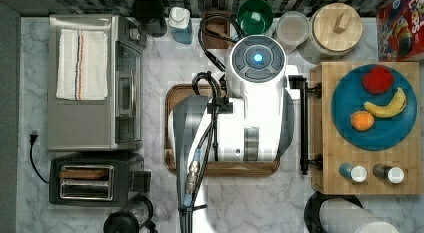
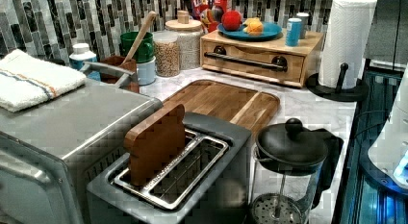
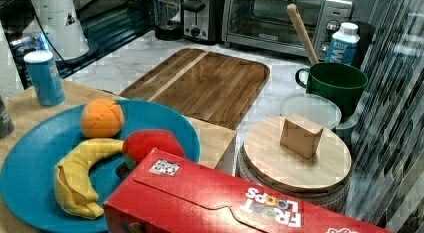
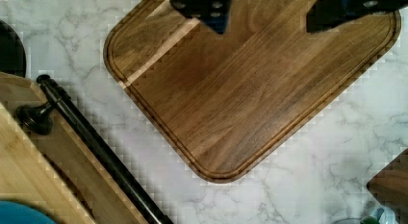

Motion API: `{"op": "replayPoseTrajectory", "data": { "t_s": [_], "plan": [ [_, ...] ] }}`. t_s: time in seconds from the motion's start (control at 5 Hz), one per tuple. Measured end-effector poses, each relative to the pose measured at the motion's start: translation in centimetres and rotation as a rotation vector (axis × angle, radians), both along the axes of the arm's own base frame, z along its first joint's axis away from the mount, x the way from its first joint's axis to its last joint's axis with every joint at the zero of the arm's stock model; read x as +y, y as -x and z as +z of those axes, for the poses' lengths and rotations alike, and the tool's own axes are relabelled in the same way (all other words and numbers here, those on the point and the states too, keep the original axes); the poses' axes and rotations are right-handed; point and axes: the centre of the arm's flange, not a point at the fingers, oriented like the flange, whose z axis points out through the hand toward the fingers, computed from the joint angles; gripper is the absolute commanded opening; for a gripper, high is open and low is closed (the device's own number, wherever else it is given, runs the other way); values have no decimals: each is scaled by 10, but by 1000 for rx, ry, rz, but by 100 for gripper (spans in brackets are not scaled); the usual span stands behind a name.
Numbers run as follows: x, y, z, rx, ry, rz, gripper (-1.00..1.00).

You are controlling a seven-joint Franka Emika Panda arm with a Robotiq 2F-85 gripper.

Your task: Open the drawer.

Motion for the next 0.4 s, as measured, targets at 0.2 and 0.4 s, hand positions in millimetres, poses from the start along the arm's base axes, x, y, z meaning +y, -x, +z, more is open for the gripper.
{"op": "replayPoseTrajectory", "data": {
  "t_s": [0.2, 0.4],
  "plan": [
    [-1, 0, -2, -1, 0, -1, 100],
    [-5, 1, -6, 7, 0, -8, 100]
  ]
}}
